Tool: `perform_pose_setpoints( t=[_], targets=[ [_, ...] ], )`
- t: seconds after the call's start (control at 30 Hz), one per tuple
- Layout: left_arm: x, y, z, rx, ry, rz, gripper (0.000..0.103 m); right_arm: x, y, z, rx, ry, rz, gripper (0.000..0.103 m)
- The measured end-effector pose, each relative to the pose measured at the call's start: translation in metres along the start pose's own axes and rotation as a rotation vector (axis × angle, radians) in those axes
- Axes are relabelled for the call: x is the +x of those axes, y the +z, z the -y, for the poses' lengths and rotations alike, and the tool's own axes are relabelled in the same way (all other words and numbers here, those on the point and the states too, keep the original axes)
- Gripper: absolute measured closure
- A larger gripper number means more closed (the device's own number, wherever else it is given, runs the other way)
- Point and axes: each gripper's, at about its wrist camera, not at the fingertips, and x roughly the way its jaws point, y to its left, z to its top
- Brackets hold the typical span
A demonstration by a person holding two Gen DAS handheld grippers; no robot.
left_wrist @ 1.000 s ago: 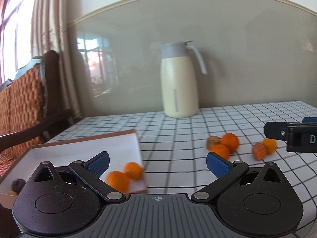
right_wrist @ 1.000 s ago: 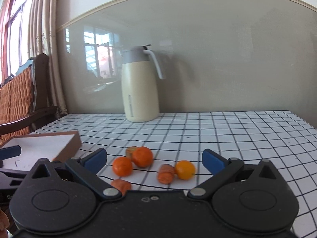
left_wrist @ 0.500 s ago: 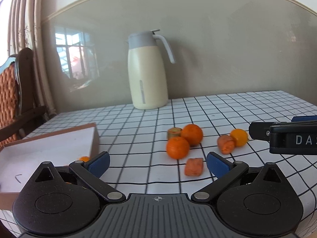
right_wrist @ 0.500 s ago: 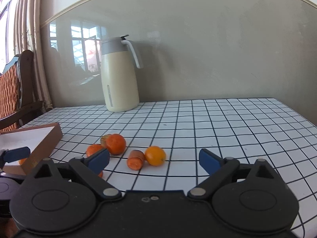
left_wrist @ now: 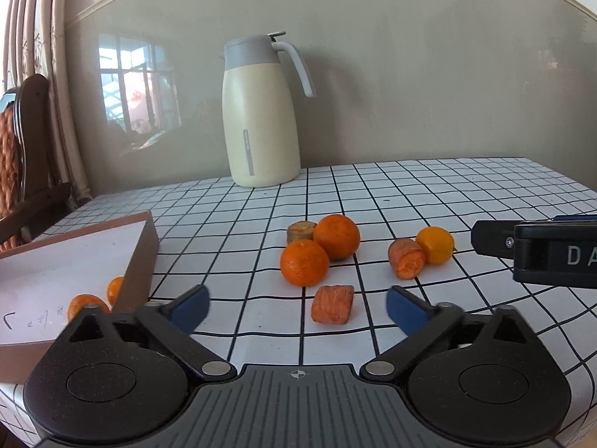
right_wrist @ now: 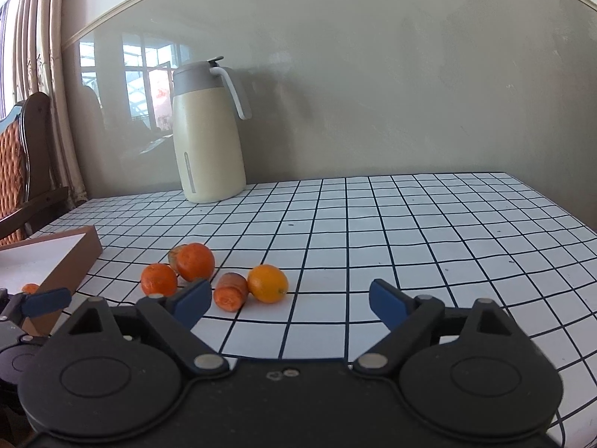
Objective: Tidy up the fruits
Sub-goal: 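Grasp the orange carrot piece with the left tool while the right tool grasps a brown-orange fruit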
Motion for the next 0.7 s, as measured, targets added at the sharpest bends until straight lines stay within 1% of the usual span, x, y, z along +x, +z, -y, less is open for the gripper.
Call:
perform_pose_setpoints(
  t=[0.17, 0.23, 0.37, 0.43, 0.47, 0.5, 0.57, 0.6, 0.7],
  targets=[
    [0.008, -0.002, 0.005, -0.004, -0.010, -0.025, 0.014, 0.004, 0.000, 0.001, 0.003, 0.002, -0.012, 0.023],
    [0.010, -0.002, 0.006, -0.004, -0.017, -0.031, 0.021, 0.007, 0.000, 0.000, 0.002, 0.004, -0.019, 0.026],
    [0.013, -0.003, 0.007, -0.014, -0.026, -0.045, 0.029, 0.011, 0.000, 0.000, 0.006, 0.010, -0.028, 0.028],
    [0.016, -0.004, 0.006, -0.021, -0.028, -0.052, 0.038, 0.013, 0.000, -0.001, 0.005, 0.013, -0.030, 0.029],
    [0.018, -0.004, 0.006, -0.025, -0.031, -0.060, 0.041, 0.013, 0.000, -0.002, 0.007, 0.015, -0.031, 0.030],
    [0.020, -0.004, 0.005, -0.032, -0.034, -0.067, 0.047, 0.014, 0.001, -0.002, 0.007, 0.018, -0.032, 0.031],
    [0.022, -0.005, 0.005, -0.041, -0.040, -0.067, 0.051, 0.017, 0.001, -0.004, 0.006, 0.023, -0.038, 0.034],
    [0.022, -0.005, 0.005, -0.039, -0.043, -0.065, 0.055, 0.018, 0.001, -0.004, 0.008, 0.026, -0.041, 0.035],
    [0.023, -0.005, 0.006, -0.041, -0.060, -0.063, 0.065, 0.023, 0.001, -0.008, 0.013, 0.045, -0.054, 0.040]
  ],
)
